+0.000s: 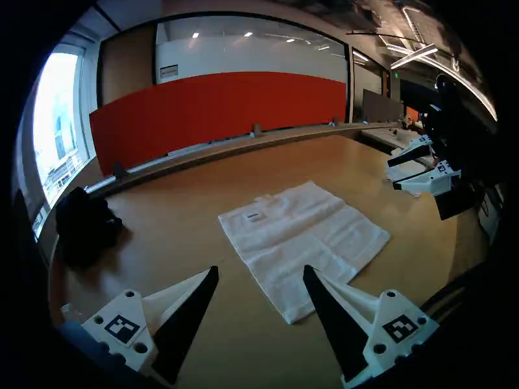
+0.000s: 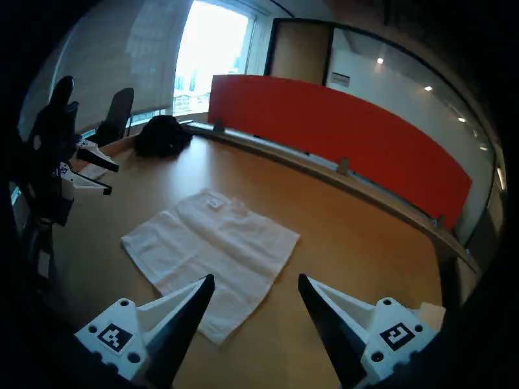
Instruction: Fold towel
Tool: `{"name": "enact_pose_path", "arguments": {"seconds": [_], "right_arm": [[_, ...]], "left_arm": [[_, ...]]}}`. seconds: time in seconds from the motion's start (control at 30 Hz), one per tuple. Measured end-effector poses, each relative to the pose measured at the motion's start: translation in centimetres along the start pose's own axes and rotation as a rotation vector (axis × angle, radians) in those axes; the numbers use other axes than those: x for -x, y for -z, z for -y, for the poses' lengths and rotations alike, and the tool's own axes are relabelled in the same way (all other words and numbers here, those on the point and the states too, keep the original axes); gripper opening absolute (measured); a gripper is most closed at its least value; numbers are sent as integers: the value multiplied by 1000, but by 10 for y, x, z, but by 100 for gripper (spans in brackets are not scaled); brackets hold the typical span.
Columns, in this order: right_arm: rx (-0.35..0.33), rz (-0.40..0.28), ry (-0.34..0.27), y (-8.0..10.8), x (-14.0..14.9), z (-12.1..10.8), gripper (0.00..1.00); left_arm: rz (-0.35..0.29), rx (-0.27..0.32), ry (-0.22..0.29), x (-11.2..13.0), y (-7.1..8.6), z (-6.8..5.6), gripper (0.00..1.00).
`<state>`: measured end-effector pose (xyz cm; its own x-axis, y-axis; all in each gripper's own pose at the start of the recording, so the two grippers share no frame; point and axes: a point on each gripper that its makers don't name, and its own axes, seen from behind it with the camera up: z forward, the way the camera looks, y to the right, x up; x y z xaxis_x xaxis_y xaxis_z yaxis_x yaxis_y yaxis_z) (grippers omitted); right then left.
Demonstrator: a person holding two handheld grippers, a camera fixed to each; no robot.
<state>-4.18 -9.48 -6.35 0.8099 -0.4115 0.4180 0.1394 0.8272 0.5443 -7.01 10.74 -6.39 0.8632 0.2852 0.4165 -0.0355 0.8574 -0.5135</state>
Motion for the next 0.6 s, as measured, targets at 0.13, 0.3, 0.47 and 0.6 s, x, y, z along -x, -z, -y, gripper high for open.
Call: {"name": "enact_pose_path", "arguments": {"seconds": [0.13, 0.3, 0.47, 0.6], "right_arm": [[-14, 24, 1, -7, 13, 5, 100], [-39, 55, 0, -14, 31, 14, 100], [-66, 90, 4, -21, 49, 24, 100], [-81, 112, 8, -26, 60, 29, 100]], "left_arm": [[22, 20, -10, 11, -9, -5, 97], [53, 44, -22, 25, -19, -11, 97], [89, 73, -40, 40, -30, -20, 97], [114, 92, -53, 49, -37, -25, 97]]}}
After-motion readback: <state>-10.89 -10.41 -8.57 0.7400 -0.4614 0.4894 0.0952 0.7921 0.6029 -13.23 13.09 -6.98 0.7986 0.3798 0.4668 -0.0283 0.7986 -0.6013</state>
